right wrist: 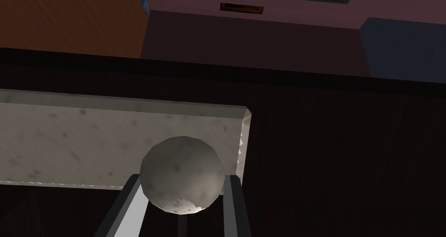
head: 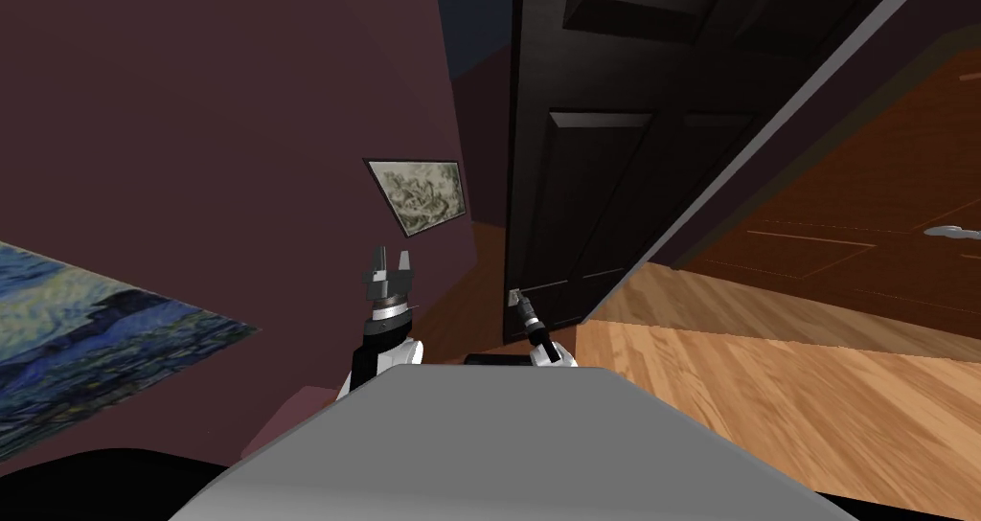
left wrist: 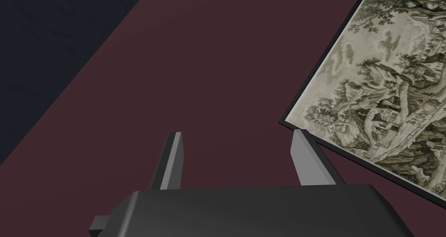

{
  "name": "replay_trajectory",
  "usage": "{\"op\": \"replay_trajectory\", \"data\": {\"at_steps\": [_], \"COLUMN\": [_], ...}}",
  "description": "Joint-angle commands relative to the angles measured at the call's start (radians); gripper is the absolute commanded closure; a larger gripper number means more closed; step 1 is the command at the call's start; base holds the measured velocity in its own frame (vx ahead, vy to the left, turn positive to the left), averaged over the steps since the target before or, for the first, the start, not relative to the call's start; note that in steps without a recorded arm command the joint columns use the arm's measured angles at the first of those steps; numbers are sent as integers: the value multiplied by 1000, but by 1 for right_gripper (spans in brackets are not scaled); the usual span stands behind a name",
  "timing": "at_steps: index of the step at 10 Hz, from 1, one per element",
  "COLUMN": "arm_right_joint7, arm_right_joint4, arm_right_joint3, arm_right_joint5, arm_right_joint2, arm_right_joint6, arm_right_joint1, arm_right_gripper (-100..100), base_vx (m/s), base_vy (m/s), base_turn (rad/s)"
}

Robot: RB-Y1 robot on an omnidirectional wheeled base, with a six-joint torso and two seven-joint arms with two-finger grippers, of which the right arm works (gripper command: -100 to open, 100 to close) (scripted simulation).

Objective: Push the door open

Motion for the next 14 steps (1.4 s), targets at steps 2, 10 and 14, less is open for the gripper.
{"op": "replay_trajectory", "data": {"at_steps": [2, 10, 14], "arm_right_joint7": [8, 35, 43], "arm_right_joint4": [-12, 17, 31], "arm_right_joint3": [-42, -147, -180], "arm_right_joint5": [-12, -38, -51], "arm_right_joint2": [-6, 38, 20], "arm_right_joint6": [2, 2, -4], "arm_right_joint1": [-2, -24, -29], "arm_right_gripper": [100, 100, 100], "base_vx": [135, 134, 119], "base_vy": [113, 121, 86], "base_turn": [-51, -60, -58]}}
